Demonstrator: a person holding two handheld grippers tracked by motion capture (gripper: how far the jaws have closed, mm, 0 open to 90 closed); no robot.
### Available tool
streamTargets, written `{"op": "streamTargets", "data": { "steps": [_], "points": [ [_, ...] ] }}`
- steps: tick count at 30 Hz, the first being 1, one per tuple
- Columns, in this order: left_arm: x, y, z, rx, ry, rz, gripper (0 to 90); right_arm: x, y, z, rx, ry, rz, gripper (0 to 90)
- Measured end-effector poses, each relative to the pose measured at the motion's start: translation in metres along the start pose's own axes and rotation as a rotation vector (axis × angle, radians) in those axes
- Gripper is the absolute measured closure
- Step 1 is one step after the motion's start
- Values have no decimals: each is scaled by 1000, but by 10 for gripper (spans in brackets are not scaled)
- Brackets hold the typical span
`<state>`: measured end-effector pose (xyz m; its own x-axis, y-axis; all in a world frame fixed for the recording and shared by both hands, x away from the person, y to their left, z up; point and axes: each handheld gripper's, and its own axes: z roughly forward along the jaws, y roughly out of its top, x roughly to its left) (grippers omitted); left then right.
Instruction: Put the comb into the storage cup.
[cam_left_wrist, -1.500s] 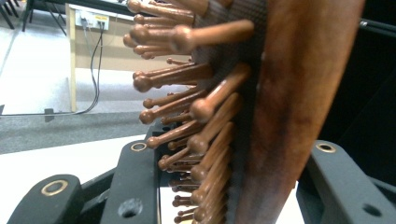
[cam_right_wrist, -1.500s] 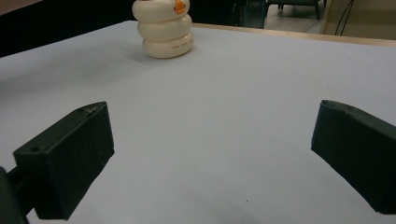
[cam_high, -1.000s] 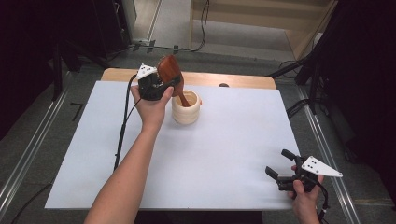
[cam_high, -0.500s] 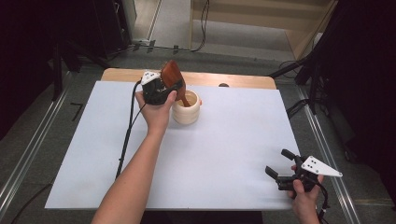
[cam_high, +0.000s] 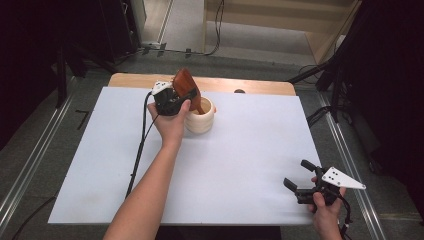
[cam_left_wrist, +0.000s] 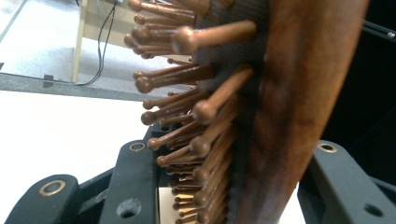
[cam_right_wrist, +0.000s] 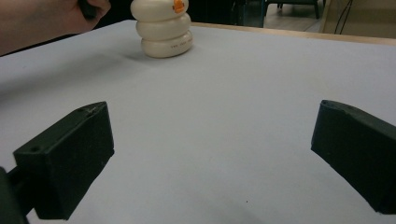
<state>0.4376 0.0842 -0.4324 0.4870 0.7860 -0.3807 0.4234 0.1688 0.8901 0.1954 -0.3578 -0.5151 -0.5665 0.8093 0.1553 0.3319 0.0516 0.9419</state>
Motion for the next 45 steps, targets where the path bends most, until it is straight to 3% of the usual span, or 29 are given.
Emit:
{"op": "streamTargets", "data": {
  "steps": [10, 15, 25, 30, 45],
  "points": [
    [10, 1, -3, 13, 21, -17, 481, 0, 0, 1, 4, -6, -5, 0],
    [12, 3, -6, 10, 26, -3, 415, 1, 0, 1, 7, -5, -3, 0],
    [15, 7, -12, 4, 11, 27, 127, 1, 0, 1, 8, -4, -4, 0],
    [16, 8, -15, 7, 9, 43, 30, 0, 0, 1, 9, -4, -5, 0],
    [22, 8, -32, 15, -2, 83, 0, 1, 0, 1, 11, -8, -7, 0]
  ]
}}
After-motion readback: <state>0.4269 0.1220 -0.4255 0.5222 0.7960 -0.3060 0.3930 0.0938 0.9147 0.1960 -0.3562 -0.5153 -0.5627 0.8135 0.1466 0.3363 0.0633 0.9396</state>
